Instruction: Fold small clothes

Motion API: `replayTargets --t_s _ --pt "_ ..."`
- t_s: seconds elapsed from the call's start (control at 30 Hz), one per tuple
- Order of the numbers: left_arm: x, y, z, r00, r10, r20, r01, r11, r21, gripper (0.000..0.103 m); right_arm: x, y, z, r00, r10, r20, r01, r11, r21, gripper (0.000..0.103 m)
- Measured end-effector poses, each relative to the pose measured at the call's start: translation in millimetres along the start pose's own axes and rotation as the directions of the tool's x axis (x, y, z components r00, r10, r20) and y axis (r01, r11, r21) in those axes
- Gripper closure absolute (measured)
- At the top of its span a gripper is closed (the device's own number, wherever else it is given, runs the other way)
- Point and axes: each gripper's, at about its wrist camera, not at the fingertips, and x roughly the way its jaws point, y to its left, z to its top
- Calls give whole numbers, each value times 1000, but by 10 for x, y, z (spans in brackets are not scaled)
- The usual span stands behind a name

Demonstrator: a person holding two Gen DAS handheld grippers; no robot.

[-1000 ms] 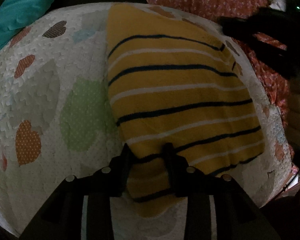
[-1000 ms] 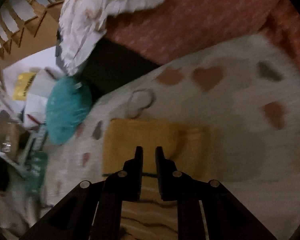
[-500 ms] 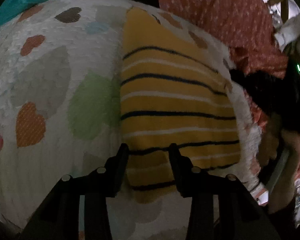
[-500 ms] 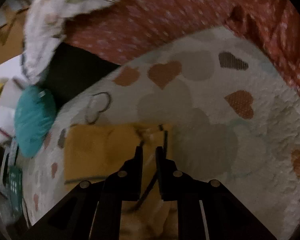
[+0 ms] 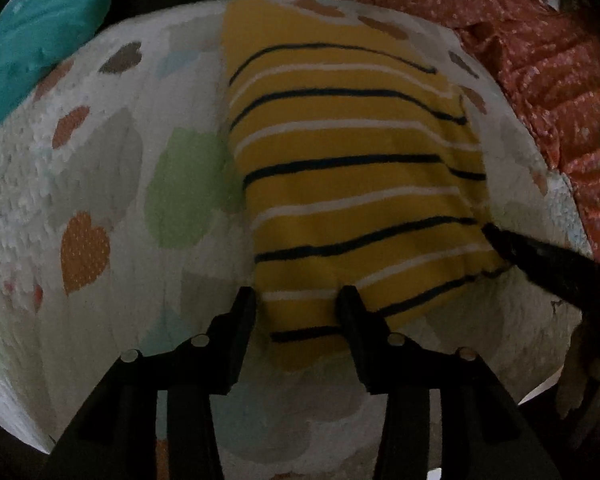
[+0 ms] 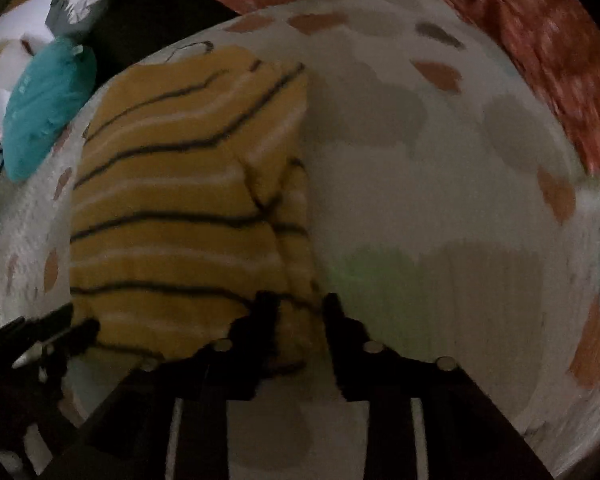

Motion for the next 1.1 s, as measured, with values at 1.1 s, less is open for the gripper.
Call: replayTargets --t_s 1.1 --pt "-383 413 401 983 52 175 -24 987 -161 55 75 -38 802 988 108 107 -113 993 44 25"
